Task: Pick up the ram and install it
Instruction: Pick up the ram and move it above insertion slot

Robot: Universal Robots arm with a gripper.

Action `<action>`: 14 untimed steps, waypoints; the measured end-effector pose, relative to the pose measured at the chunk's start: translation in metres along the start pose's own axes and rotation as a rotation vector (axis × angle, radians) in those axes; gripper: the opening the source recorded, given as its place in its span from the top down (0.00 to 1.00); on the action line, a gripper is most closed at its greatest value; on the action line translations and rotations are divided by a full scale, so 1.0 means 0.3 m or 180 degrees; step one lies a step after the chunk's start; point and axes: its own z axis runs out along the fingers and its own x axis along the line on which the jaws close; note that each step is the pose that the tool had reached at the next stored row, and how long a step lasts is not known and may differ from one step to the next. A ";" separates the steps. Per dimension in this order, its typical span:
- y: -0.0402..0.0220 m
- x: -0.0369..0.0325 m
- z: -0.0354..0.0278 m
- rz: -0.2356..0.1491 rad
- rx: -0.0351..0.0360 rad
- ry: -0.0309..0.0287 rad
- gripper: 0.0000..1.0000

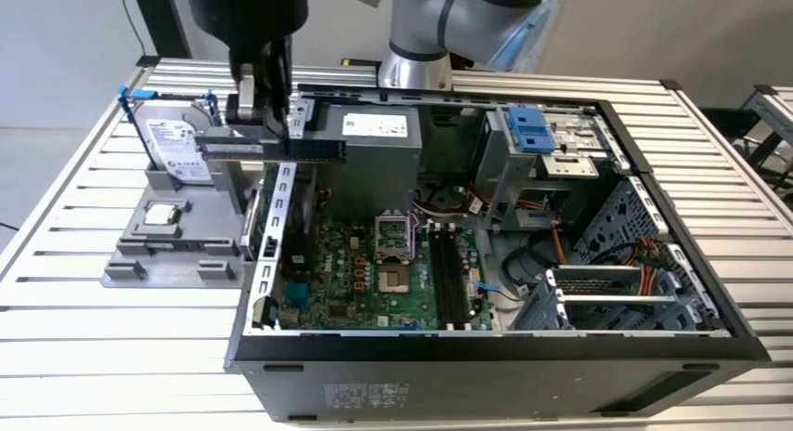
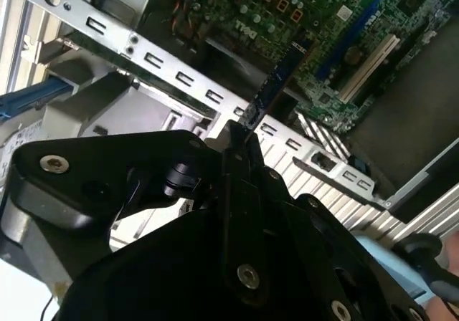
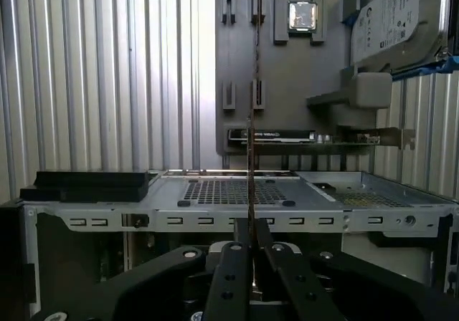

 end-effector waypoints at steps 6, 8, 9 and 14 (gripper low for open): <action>-0.091 -0.001 -0.001 0.0000 0.0000 0.0000 1.00; -0.122 -0.002 -0.001 0.0000 0.0000 0.0000 1.00; -0.137 -0.002 -0.001 0.0000 0.0000 0.0000 1.00; -0.212 -0.003 -0.002 0.0000 0.0000 0.0000 1.00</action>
